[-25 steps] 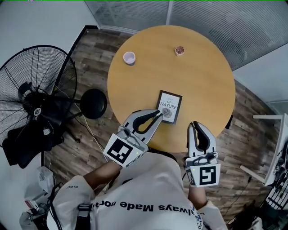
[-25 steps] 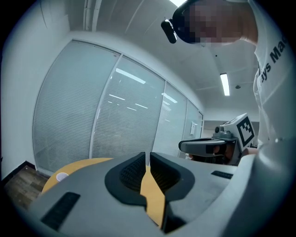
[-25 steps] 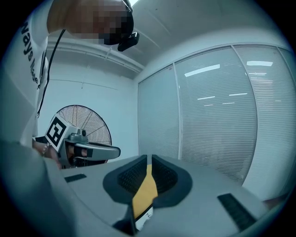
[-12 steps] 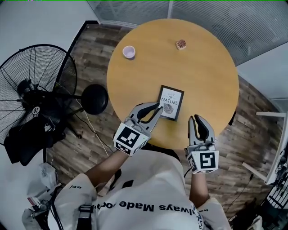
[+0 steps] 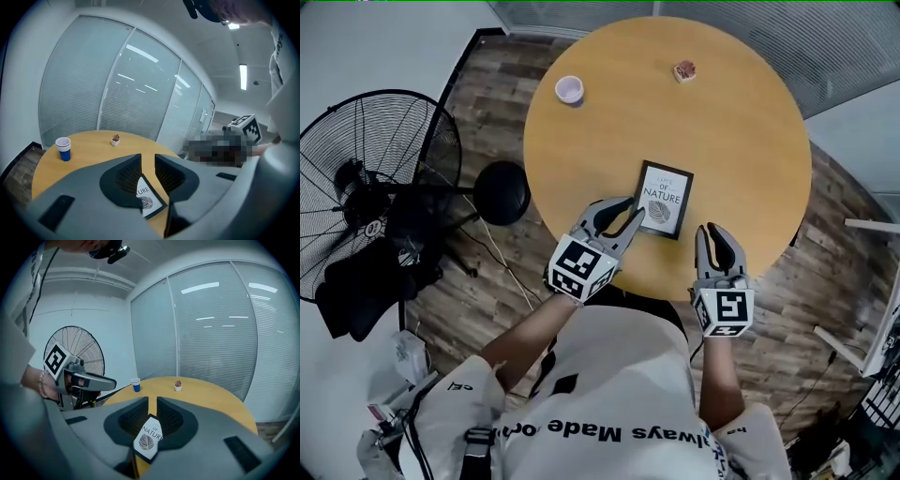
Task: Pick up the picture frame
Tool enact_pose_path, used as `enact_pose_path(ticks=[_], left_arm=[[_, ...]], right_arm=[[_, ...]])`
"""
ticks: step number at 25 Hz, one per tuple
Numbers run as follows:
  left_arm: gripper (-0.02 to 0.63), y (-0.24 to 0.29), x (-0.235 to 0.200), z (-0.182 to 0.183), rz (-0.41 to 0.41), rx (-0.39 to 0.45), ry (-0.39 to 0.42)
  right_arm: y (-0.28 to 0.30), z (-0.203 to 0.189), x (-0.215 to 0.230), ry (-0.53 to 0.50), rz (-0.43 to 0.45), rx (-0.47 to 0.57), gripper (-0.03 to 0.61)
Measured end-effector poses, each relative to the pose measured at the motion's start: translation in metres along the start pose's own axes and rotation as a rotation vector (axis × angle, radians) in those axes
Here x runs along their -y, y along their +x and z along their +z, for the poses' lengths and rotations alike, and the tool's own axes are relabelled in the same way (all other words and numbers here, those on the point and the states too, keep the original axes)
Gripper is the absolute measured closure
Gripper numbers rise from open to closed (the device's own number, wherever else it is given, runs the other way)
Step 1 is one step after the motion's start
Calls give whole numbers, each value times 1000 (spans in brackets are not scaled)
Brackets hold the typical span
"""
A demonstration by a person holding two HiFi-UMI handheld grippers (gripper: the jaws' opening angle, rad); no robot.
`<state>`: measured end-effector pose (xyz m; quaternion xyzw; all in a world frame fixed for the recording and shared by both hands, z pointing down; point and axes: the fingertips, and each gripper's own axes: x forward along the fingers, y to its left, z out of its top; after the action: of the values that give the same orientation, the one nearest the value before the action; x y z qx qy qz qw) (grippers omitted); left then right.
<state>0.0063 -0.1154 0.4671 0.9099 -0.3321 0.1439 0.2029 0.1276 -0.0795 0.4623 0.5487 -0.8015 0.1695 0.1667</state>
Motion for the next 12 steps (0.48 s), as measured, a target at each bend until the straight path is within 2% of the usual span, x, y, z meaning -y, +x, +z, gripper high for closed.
enact_pose_path(ticks=[12], left_arm=[[540, 29, -32, -58, 38, -102, -55]], right_arm=[[41, -53, 11, 6, 2, -101, 509]])
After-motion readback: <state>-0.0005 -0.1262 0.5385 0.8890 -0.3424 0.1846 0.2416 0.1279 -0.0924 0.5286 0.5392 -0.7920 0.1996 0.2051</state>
